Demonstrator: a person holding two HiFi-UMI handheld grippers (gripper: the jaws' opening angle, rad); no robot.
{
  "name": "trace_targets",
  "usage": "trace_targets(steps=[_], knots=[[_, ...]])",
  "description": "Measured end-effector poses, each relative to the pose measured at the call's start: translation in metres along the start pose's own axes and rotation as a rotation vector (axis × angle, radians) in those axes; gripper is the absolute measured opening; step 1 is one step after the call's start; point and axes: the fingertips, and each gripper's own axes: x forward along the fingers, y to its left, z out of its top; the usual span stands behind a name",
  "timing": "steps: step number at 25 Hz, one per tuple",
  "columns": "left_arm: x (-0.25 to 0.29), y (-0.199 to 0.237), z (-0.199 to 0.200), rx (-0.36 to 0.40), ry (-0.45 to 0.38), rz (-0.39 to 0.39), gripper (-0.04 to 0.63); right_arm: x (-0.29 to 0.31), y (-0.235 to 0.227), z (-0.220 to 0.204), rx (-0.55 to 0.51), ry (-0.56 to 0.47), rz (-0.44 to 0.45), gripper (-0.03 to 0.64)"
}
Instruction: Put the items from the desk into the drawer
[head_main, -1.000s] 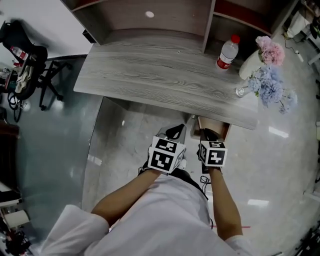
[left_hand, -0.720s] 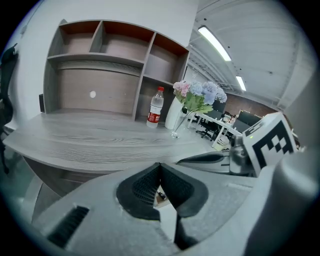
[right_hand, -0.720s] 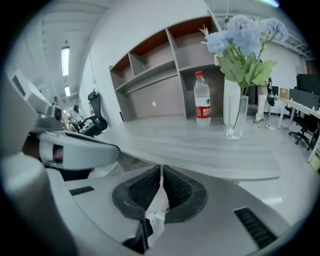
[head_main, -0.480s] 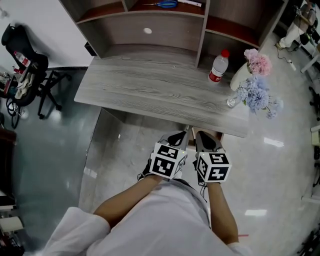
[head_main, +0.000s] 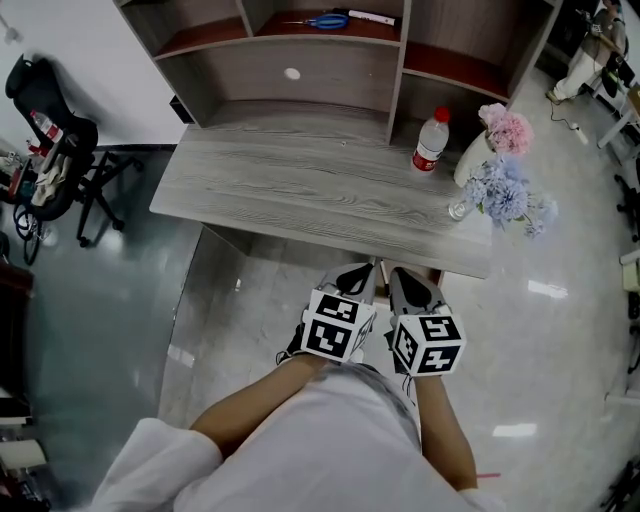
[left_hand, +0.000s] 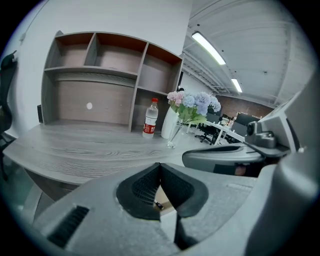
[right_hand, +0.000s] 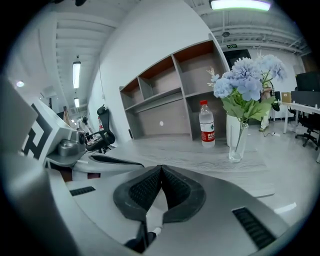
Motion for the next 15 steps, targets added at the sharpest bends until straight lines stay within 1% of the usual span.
trace_targets(steps=[15], knots=[[0.0004, -0.0039, -0.0021, -0.002, 0.007, -0.011, 0.002, 0.0001, 0.0031, -0.0043, 0.005, 0.004, 0.007, 0.002]])
